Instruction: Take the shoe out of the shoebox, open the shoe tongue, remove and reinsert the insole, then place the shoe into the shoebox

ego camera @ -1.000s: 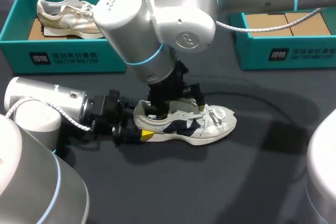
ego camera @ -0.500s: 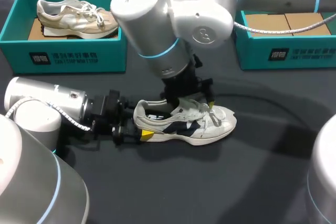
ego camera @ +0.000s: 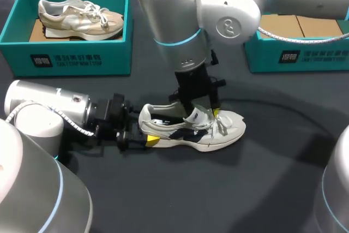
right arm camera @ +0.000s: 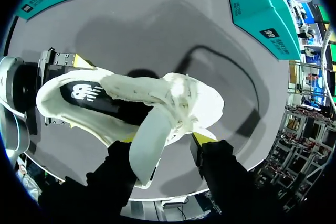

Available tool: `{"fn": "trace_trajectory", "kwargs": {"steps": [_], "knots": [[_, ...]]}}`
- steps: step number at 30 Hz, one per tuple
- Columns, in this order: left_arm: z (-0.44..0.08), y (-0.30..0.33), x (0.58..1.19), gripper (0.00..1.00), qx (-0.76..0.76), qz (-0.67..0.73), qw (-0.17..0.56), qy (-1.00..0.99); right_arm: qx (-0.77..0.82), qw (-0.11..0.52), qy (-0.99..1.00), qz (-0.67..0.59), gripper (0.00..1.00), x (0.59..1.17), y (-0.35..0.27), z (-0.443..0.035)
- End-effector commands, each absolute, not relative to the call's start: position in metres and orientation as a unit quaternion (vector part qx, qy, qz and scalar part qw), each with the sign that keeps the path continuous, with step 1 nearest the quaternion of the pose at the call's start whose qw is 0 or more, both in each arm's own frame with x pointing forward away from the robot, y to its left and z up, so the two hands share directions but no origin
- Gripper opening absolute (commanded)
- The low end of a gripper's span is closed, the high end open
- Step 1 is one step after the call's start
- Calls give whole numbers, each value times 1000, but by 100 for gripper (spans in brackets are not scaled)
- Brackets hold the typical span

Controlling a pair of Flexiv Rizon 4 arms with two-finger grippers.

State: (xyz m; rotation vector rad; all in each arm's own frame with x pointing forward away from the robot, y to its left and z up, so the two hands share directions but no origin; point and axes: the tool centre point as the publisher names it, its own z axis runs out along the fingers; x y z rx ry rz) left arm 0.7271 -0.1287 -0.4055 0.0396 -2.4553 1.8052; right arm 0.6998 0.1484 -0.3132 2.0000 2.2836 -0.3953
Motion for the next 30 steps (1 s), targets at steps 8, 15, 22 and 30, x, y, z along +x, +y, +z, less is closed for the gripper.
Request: {"fn": "trace_trajectory", "kwargs": {"steps": [8, 15, 22, 30], "knots": [[-409, -130, 729, 0, 14, 592, 47, -805, 626, -14, 768, -136, 13, 698, 139, -311], [-409, -130, 729, 0, 14, 592, 47, -805, 584, -38, 799, -138, 0, 705, 126, -307], [-409, -130, 729, 0, 14, 592, 47, -805, 560, -71, 820, -94, 0, 707, 92, -304], [-409, -130, 729, 0, 14, 592, 47, -805, 551, -96, 828, -39, 0, 709, 67, -314]]}}
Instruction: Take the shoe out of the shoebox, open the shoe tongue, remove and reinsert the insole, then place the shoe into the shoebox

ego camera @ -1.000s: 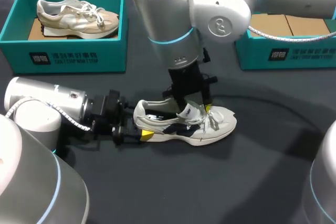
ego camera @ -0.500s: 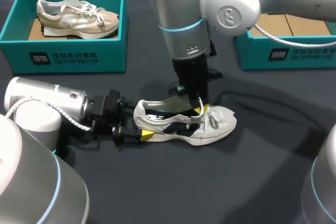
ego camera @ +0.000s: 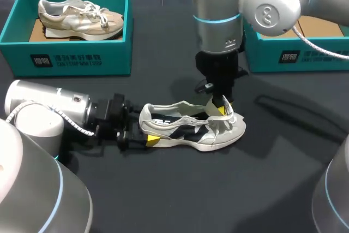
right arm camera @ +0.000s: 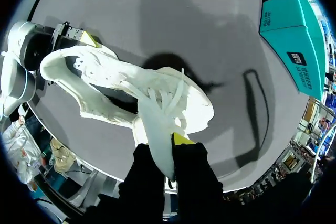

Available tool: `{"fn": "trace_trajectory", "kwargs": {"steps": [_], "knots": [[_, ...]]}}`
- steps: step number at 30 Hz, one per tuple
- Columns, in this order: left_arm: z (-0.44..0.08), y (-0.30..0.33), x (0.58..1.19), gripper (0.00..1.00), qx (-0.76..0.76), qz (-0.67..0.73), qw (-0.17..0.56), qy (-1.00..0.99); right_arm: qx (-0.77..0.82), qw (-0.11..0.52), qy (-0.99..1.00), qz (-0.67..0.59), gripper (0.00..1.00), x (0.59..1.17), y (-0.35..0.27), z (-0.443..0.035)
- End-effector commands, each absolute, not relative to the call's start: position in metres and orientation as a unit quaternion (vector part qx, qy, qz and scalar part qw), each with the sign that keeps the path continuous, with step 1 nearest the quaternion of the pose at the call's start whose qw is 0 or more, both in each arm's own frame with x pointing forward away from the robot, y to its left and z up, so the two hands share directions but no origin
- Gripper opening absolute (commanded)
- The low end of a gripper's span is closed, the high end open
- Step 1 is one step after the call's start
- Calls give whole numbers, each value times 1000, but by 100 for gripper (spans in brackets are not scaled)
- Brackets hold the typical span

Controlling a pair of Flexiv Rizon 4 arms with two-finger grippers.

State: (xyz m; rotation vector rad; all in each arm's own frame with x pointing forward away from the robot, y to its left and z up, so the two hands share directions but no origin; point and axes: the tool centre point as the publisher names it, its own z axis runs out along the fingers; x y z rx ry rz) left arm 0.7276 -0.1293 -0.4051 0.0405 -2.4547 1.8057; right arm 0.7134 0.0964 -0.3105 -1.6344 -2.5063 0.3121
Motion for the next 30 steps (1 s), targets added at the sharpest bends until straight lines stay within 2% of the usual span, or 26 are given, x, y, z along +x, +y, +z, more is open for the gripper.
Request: {"fn": "trace_trajectory", "kwargs": {"steps": [1, 4, 10, 13, 16, 21, 24, 25, 30], "knots": [[-409, -130, 729, 0, 14, 592, 47, -805, -551, 98, -828, 32, 0, 709, 64, -316], [-409, -130, 729, 0, 14, 592, 47, -805, -558, 105, -823, 22, 0, 710, 59, -323], [-409, -130, 729, 0, 14, 592, 47, -805, -575, 114, -810, 23, 24, 713, 52, -333], [-409, -130, 729, 0, 14, 592, 47, -805, -588, 114, -801, 23, 40, 712, 50, -338], [-409, -130, 729, 0, 14, 592, 47, -805, -598, 109, -793, 23, 47, 712, 50, -340], [-409, -130, 729, 0, 14, 592, 47, -805, -623, 98, -775, 31, 51, 710, 49, -346], [-409, -130, 729, 0, 14, 592, 47, -805, -631, 93, -769, 34, 59, 711, 51, -355], [-409, -130, 729, 0, 14, 592, 47, -805, -635, 93, -766, 40, 66, 711, 51, -358], [-409, -130, 729, 0, 14, 592, 47, -805, -655, 78, -751, 39, 69, 710, 50, -369]]}}
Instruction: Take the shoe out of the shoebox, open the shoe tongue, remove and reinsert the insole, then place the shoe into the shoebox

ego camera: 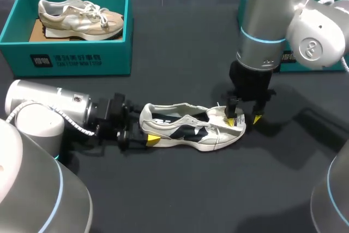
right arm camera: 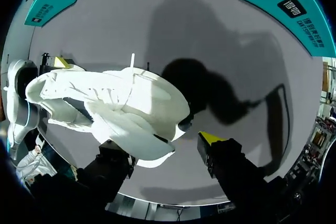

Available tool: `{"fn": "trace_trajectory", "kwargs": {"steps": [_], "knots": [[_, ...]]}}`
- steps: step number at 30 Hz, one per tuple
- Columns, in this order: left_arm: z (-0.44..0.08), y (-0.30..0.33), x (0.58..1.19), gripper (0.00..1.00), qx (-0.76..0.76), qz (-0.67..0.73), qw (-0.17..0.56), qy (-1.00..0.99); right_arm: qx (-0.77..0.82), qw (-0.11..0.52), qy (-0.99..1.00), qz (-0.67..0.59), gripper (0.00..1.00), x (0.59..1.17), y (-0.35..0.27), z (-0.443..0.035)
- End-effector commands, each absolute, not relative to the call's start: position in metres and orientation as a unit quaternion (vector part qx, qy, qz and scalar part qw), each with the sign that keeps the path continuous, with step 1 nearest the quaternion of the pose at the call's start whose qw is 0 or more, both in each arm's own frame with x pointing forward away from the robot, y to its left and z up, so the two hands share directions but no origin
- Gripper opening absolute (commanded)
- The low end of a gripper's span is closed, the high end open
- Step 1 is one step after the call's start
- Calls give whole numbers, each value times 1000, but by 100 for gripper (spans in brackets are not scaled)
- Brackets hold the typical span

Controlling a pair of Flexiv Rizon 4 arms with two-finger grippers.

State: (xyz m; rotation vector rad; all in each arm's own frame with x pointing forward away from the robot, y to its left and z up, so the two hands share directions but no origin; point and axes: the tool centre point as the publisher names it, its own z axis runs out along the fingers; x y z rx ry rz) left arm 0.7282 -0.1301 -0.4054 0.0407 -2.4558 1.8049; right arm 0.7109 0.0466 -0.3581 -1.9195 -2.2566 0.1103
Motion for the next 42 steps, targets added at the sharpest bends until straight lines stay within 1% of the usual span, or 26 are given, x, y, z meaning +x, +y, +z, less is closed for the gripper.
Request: {"fn": "trace_trajectory", "kwargs": {"steps": [1, 4, 7, 9, 11, 18, 22, 24, 29, 30, 31, 32, 33, 35, 36, 37, 38, 42], "knots": [[-409, -130, 729, 0, 14, 592, 47, -805, -660, 74, -746, 41, 68, 709, 49, -370], [-409, -130, 729, 0, 14, 592, 47, -805, -671, 57, -738, 43, 66, 706, 49, -361], [-409, -130, 729, 0, 14, 592, 47, -805, -674, 37, -737, 44, 67, 704, 51, -345], [-409, -130, 729, 0, 14, 592, 47, -805, -674, 23, -737, 47, 69, 704, 54, -332], [-409, -130, 729, 0, 14, 592, 47, -805, -672, 8, -739, 49, 74, 703, 57, -318], [-409, -130, 729, 0, 14, 592, 47, -805, -641, -24, -766, 53, 76, 704, 81, -270], [-409, -130, 729, 0, 14, 592, 47, -805, -602, -45, -796, 53, 80, 705, 103, -240], [-409, -130, 729, 0, 14, 592, 47, -805, -576, -54, -813, 58, 80, 706, 115, -227], [-409, -130, 729, 0, 14, 592, 47, -805, -470, -66, -878, 65, 76, 711, 153, -204], [-409, -130, 729, 0, 14, 592, 47, -805, -435, -63, -896, 65, 72, 713, 162, -201], [-409, -130, 729, 0, 14, 592, 47, -805, -409, -66, -908, 65, 70, 714, 172, -199], [-409, -130, 729, 0, 14, 592, 47, -805, -373, -66, -924, 58, 62, 714, 180, -198], [-409, -130, 729, 0, 14, 592, 47, -805, -329, -65, -941, 47, 48, 714, 188, -197], [-409, -130, 729, 0, 14, 592, 47, -805, -286, -62, -955, 47, 35, 713, 201, -199], [-409, -130, 729, 0, 14, 592, 47, -805, -248, -60, -966, 36, 18, 711, 207, -200], [-409, -130, 729, 0, 14, 592, 47, -805, -232, -62, -970, 32, 3, 709, 211, -202], [-409, -130, 729, 0, 14, 592, 47, -805, -211, -58, -975, 27, 0, 707, 215, -204], [-409, -130, 729, 0, 14, 592, 47, -805, -78, -57, -995, -17, 0, 695, 228, -217]]}}
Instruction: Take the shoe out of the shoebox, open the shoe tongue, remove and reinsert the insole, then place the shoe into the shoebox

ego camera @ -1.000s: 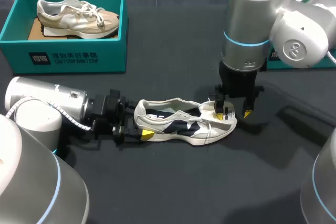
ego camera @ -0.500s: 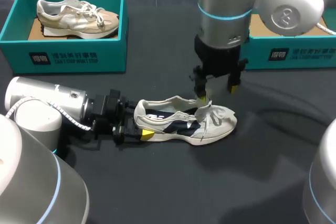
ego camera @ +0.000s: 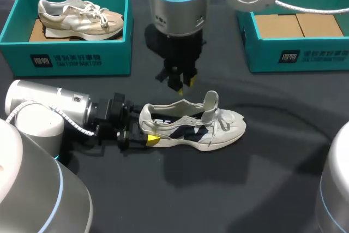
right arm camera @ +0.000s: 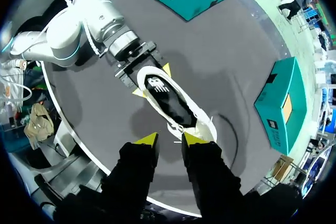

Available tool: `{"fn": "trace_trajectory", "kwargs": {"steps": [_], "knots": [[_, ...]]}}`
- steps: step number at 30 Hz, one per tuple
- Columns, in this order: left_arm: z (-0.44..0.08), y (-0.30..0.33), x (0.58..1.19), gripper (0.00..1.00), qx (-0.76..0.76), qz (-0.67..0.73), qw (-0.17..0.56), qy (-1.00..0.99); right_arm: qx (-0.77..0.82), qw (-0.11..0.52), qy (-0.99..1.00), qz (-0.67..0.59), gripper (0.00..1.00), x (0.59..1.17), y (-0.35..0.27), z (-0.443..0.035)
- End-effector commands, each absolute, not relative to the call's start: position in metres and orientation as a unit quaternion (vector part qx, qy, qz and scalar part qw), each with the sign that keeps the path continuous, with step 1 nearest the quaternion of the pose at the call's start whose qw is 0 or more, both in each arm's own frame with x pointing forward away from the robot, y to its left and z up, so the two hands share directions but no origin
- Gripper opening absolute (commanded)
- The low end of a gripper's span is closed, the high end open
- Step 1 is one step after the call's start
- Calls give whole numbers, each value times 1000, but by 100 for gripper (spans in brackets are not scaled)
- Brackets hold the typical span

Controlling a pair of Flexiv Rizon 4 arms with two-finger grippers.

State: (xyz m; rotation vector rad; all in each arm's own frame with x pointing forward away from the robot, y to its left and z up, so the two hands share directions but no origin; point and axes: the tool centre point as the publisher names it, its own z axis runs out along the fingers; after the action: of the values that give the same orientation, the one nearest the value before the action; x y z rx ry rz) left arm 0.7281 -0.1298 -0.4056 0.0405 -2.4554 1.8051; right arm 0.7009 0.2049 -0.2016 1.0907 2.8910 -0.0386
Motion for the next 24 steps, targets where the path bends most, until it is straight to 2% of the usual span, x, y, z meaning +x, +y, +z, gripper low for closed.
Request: {"fn": "trace_trajectory", "kwargs": {"steps": [1, 12, 20, 24], "knots": [[-409, -130, 729, 0, 14, 592, 47, -805, 25, 51, 998, 22, 0, 690, 231, -223], [-409, -130, 729, 0, 14, 592, 47, -805, 9, 54, 998, 10, 0, 684, 231, -227], [-409, -130, 729, 0, 14, 592, 47, -805, -84, 12, 996, 10, 0, 705, 233, -280], [-409, -130, 729, 0, 14, 592, 47, -805, -84, 12, 996, 7, 0, 706, 232, -285]]}}
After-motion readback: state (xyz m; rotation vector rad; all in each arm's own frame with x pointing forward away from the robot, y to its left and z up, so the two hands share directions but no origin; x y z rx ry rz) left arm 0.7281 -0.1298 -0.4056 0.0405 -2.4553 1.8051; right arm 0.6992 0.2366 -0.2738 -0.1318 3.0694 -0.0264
